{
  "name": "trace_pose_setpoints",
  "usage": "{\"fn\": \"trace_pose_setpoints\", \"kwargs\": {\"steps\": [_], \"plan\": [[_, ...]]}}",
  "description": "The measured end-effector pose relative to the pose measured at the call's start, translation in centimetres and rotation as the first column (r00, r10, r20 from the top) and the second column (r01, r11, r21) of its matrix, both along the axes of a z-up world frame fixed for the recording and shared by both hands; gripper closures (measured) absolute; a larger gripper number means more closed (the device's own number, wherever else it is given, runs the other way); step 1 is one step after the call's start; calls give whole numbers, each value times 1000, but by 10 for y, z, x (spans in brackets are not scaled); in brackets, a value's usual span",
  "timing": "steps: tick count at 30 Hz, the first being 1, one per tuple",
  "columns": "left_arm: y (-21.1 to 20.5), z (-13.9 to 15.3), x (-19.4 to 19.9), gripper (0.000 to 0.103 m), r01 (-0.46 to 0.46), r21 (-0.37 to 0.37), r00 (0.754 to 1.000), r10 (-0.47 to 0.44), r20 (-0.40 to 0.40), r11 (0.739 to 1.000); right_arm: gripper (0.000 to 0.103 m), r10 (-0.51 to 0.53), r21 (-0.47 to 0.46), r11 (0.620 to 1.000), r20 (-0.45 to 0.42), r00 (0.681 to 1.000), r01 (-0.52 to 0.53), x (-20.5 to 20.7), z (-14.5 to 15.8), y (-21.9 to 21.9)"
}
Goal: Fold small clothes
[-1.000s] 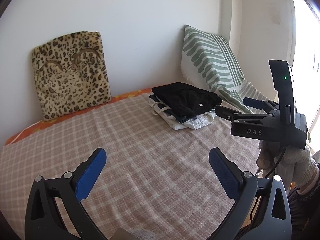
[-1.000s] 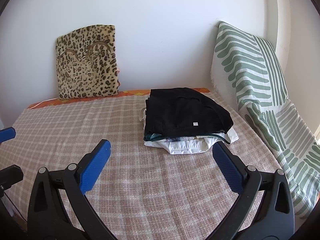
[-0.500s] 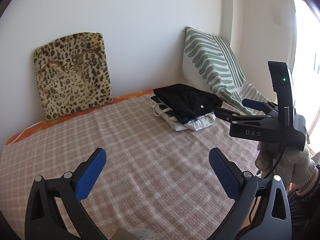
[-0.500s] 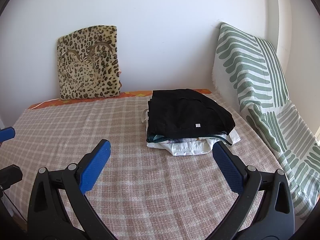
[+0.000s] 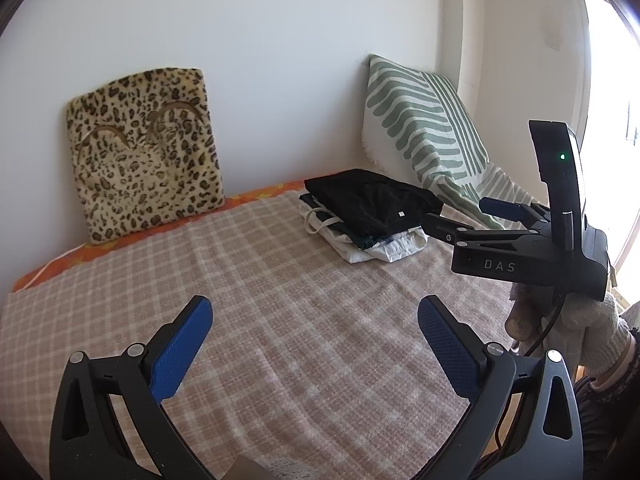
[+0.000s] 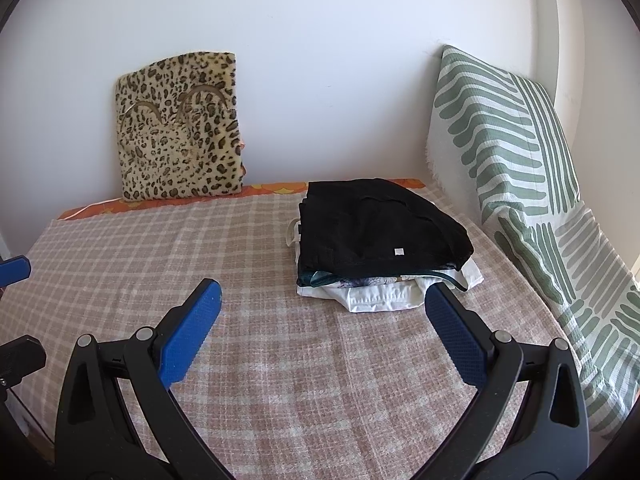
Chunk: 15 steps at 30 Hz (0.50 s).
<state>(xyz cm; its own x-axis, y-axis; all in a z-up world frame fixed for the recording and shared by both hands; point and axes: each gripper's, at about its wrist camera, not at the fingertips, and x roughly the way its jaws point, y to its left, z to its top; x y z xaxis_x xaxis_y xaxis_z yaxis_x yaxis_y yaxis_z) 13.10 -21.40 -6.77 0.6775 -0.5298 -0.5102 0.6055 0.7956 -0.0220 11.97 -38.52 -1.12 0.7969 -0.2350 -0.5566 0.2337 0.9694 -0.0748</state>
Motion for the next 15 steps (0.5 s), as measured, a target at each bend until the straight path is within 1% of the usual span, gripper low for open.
{"fn": "trace_pose_setpoints", "kwargs": {"steps": [9, 13, 15], "plan": [[3, -2, 3, 1, -23, -14, 1000, 22, -10, 1000, 0, 8, -2, 1000, 1, 1000, -8, 1, 1, 4], [8, -2, 0, 1, -29, -35, 999, 30, 25, 999, 0, 8, 0, 1000, 0, 1000, -8, 1, 1, 4], [9, -2, 0, 1, -25, -40, 999, 26, 20, 999, 0, 9, 2, 1000, 0, 1000, -9, 1, 1, 4]]}}
